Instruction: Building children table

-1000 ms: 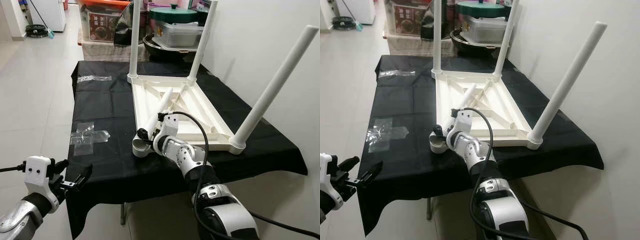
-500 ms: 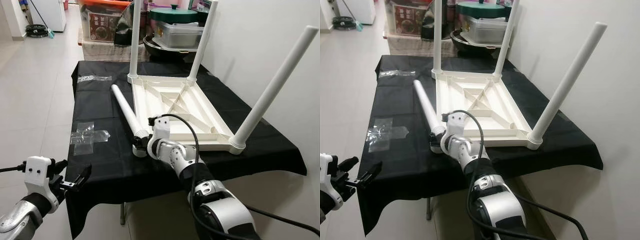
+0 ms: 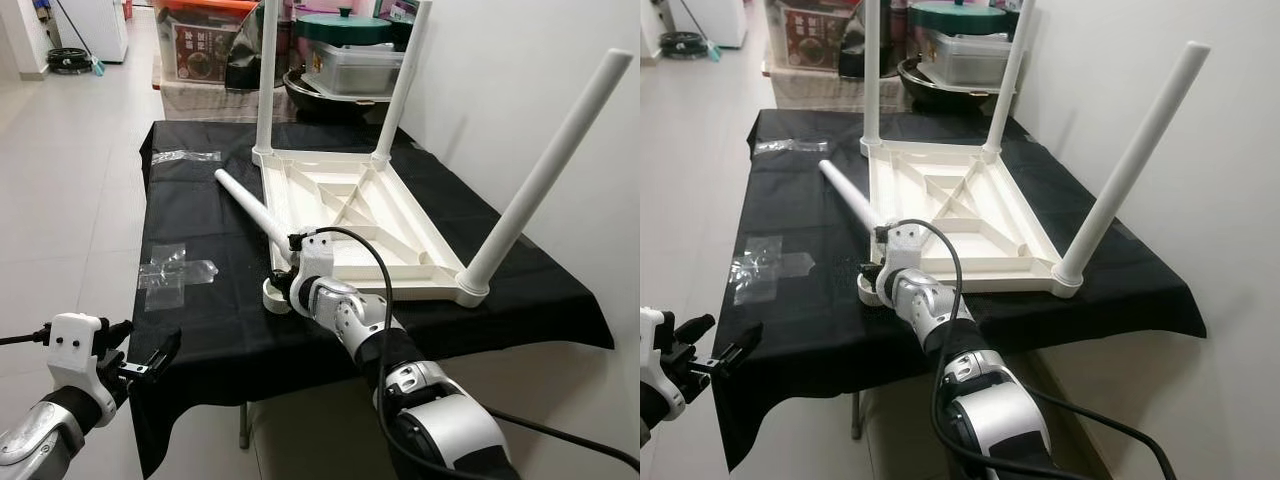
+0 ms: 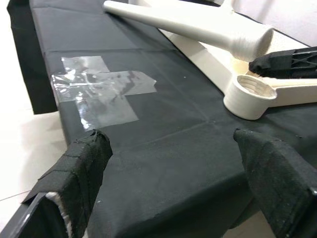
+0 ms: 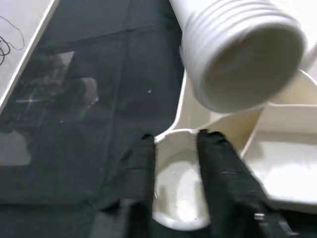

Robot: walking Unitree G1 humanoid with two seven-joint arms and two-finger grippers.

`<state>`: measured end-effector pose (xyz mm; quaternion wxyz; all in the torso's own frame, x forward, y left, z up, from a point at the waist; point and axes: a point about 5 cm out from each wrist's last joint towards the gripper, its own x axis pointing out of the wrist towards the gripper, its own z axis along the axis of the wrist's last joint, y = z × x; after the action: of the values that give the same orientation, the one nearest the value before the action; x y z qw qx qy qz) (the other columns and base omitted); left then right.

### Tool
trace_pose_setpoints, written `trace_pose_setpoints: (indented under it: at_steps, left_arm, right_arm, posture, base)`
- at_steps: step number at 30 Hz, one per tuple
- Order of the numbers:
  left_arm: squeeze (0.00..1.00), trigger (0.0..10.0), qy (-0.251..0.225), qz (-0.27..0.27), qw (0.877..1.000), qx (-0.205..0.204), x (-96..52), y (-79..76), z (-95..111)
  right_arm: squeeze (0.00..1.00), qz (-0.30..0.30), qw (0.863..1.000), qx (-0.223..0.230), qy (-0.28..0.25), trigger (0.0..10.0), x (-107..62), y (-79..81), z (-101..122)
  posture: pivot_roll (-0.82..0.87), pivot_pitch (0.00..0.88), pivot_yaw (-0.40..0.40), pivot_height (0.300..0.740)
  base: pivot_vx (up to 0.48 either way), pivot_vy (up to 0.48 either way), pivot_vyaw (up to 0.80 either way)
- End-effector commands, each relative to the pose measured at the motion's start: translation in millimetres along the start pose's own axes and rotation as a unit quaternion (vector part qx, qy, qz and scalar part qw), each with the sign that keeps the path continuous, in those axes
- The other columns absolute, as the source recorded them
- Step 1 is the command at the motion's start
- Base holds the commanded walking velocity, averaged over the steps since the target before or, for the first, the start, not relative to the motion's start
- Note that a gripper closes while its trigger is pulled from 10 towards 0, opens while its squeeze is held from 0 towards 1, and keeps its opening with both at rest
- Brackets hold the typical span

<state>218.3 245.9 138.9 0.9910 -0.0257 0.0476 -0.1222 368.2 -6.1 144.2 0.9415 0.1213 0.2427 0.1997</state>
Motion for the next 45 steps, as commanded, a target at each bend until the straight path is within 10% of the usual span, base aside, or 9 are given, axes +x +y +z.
trace_pose_setpoints:
  at_steps: [1, 22, 23, 33, 34, 44, 45]
  left_arm:
    - [0.0, 10.0, 0.003, 0.002, 1.0, 0.002, 0.5, 0.7, -1.6]
    - [0.0, 10.0, -0.002, 0.031, 0.999, 0.011, -0.4, 7.2, 0.1]
    - [0.0, 10.0, -0.004, 0.047, 0.999, 0.011, -0.1, 10.7, 0.4]
    - [0.0, 10.0, -0.014, 0.095, 0.995, 0.021, 4.2, 20.9, 3.3]
    - [0.0, 10.0, -0.019, 0.099, 0.995, 0.021, 5.6, 21.1, 4.8]
    - [0.0, 10.0, -0.032, 0.113, 0.993, 0.029, 8.1, 22.3, 9.7]
    - [0.0, 10.0, -0.034, 0.116, 0.992, 0.03, 8.5, 22.4, 10.3]
  right_arm:
    - [0.0, 0.057, 0.998, 0.014, 0.01, 0.0, 3.0, 40.3, -20.7]
    - [0.0, 0.011, 0.998, 0.006, -0.061, 0.0, -1.5, 6.7, 1.2]
    - [0.0, 0.012, 0.996, 0.008, -0.084, 10.0, -4.0, 5.8, 10.5]
    - [0.0, 0.047, 0.982, -0.018, -0.182, 10.0, -18.7, 9.3, 39.3]
    - [0.62, 0.055, 0.98, -0.02, -0.19, 10.0, -20.8, 10.5, 39.2]
    - [0.57, 0.076, 0.972, -0.031, -0.22, 10.0, -27.9, 14.9, 41.6]
    - [0.0, 0.084, 0.969, -0.035, -0.228, 10.0, -30.2, 16.7, 43.0]
  posture:
    - [0.13, 0.0, -0.155, 0.74]
    - [0.13, 0.0, -0.144, 0.74]
    - [0.13, 0.0, -0.143, 0.74]
    - [0.13, 0.0, -0.129, 0.74]
    - [0.13, 0.0, -0.129, 0.74]
    - [0.13, 0.0, -0.126, 0.74]
    - [0.13, 0.0, -0.126, 0.74]
  base:
    - [0.0, 0.0, 0.0]
    - [0.0, 0.0, 0.0]
    - [0.0, 0.0, 0.0]
    - [0.0, 0.0, 0.0]
    - [0.0, 0.0, 0.0]
    - [0.0, 0.0, 0.0]
    - [0.0, 0.0, 0.0]
